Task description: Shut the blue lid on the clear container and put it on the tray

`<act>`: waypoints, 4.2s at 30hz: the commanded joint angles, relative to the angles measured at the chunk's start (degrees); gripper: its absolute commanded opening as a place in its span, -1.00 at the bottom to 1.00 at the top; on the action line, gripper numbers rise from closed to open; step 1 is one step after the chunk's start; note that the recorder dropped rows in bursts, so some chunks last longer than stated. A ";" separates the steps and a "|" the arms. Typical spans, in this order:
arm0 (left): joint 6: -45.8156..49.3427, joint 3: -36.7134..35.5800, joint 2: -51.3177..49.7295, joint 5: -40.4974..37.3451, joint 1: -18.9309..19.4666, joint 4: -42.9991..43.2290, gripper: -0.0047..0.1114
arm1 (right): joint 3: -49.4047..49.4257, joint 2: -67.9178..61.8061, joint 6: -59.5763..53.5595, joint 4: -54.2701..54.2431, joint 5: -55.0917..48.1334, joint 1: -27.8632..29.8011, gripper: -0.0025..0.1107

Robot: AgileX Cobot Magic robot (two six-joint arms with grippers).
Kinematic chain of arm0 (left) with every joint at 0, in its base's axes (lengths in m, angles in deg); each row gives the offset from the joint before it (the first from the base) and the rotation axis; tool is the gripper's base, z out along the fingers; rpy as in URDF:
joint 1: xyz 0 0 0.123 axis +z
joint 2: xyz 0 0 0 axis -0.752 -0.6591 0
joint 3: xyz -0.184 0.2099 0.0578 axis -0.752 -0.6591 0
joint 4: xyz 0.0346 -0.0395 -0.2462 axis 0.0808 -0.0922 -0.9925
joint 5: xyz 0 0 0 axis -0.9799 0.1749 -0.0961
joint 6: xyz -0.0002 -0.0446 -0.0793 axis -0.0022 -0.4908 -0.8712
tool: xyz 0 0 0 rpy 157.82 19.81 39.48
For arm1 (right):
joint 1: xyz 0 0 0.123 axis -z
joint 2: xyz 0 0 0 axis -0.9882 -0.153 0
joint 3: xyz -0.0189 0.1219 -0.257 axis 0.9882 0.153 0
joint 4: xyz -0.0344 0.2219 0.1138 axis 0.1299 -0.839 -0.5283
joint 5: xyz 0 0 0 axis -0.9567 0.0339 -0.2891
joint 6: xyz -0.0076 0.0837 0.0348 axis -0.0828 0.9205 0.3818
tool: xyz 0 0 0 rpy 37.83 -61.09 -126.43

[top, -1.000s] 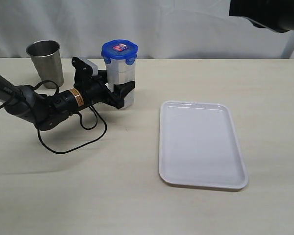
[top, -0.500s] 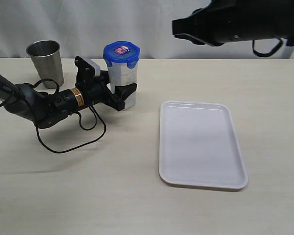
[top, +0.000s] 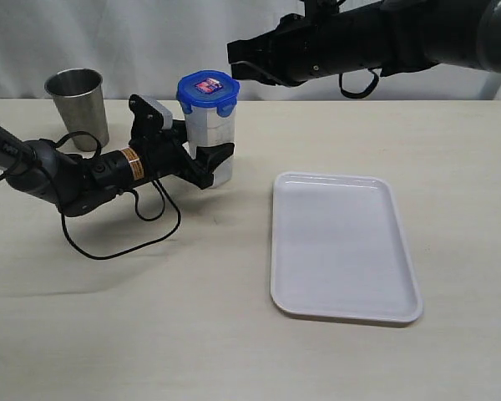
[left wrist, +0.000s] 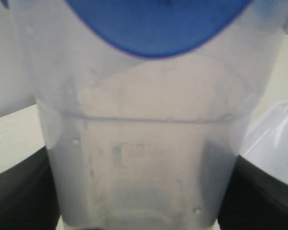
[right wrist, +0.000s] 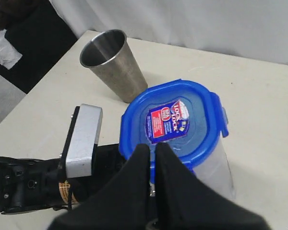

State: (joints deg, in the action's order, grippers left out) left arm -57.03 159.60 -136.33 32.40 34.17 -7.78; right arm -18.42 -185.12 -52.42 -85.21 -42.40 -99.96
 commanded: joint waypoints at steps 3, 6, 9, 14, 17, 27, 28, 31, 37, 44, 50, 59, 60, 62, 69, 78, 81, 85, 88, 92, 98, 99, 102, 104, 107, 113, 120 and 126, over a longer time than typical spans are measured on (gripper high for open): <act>-0.77 -0.46 -0.88 -6.22 0.03 4.33 -0.49 | -3.59 -4.69 -0.95 -2.69 -0.77 -0.04 -0.88; -0.77 -0.46 -0.88 -6.22 0.03 5.24 -0.48 | -3.91 -5.65 -4.90 -6.98 -1.02 -0.04 -0.88; -0.77 -0.46 -0.88 -6.22 0.03 5.24 -0.48 | -3.91 -6.24 -6.08 -8.33 -1.31 -0.04 -0.88; -0.77 -0.46 -0.88 -6.22 0.03 5.24 -0.47 | -3.91 -7.20 -6.45 -8.34 -1.20 -0.04 -0.88; -0.77 -0.46 -0.88 -5.86 0.03 5.24 -0.47 | -3.91 -8.31 -6.34 -8.34 -0.38 -0.04 -0.88; -0.77 -0.46 -0.88 -5.75 0.03 5.04 0.27 | -3.91 -9.84 -6.34 -8.82 -0.08 -0.04 -0.88; -0.77 -0.46 -0.88 -5.75 0.03 5.04 0.30 | -3.91 -9.83 -6.34 -8.82 0.04 -0.04 -0.88; -0.77 -0.46 -0.88 -5.75 0.03 5.22 0.32 | -3.91 -9.83 -6.23 -8.51 0.62 -0.04 -0.88; -0.77 -0.46 -0.07 -5.75 0.03 6.66 0.32 | -3.91 -9.83 -6.23 -8.41 0.50 -0.04 -0.88; -0.77 -0.46 0.27 -5.64 0.03 8.03 0.40 | -3.91 -9.83 -6.23 -8.12 0.74 -0.04 -0.88; -0.77 -0.46 0.36 -5.64 0.03 8.03 0.41 | -3.91 -9.83 -6.09 -8.14 0.62 -0.04 -0.88; -7.00 -0.46 1.32 9.92 6.44 18.47 0.40 | -3.91 -9.83 -5.83 -8.14 -0.10 -0.04 -0.88; -7.00 -0.46 1.32 11.13 7.41 18.87 0.40 | -3.91 -9.83 -5.83 -8.14 -0.25 -0.04 -0.88; -9.33 -0.46 1.32 11.60 9.55 20.42 0.40 | -3.91 -9.83 -5.83 -8.29 -0.37 -0.04 -0.88; -12.83 -0.46 2.78 13.03 12.55 25.84 -0.16 | -3.91 -9.27 -6.44 -8.95 -0.64 -0.04 -0.88; -29.34 -0.46 13.96 5.68 12.55 40.35 -0.92 | -3.91 -2.09 -9.38 -5.95 -0.88 -0.04 -0.88; -39.52 -2.37 21.07 -4.71 12.55 42.29 -0.92 | -2.32 3.38 -9.27 -2.11 -0.18 -0.04 -0.88; -44.06 -7.16 29.25 -16.57 12.55 39.03 -0.92 | 4.08 10.38 -9.95 -0.65 8.31 -0.04 -0.88; -44.06 -12.46 36.39 -21.51 12.55 33.63 -0.92 | 10.68 16.31 -12.70 -0.65 12.55 0.07 -0.88; -41.58 -20.05 47.35 -24.60 12.55 27.43 -0.92 | 19.39 25.08 -14.76 -0.65 18.21 0.07 -0.88; -33.37 -30.64 63.50 -35.92 12.55 17.72 -0.92 | 29.42 37.88 -15.40 -0.65 24.90 0.07 -0.88; -33.11 -31.79 65.81 -36.93 12.55 17.02 -0.92 | 31.02 39.68 -15.40 -0.65 25.47 0.07 -0.88; -33.11 -35.18 73.97 -38.47 12.55 16.56 -0.92 | 34.87 45.85 -15.40 -0.65 25.97 0.07 -0.88; -33.25 -37.18 79.02 -38.47 12.55 15.28 -0.92 | 37.48 50.20 -15.26 -0.79 26.10 0.07 -0.88; -33.25 -39.93 85.89 -38.47 12.55 13.85 -0.92 | 41.07 56.57 -15.26 -1.26 26.10 0.07 -0.88; -33.51 -45.38 99.56 -42.05 12.55 12.54 -0.92 | 48.37 68.30 -15.26 -3.22 27.44 0.07 -0.88; -34.67 -50.20 112.50 -47.14 12.55 12.54 -0.92 | 54.91 82.30 -13.66 -3.22 27.79 0.07 -0.88; -36.95 -52.80 121.70 -46.92 12.55 12.54 -0.92 | 58.58 92.31 -11.81 -3.22 27.94 0.07 -0.88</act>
State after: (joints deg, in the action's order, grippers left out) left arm -92.90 108.08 -18.45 -14.19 46.79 5.35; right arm 38.72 -96.48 -64.99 -88.35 -14.78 -100.05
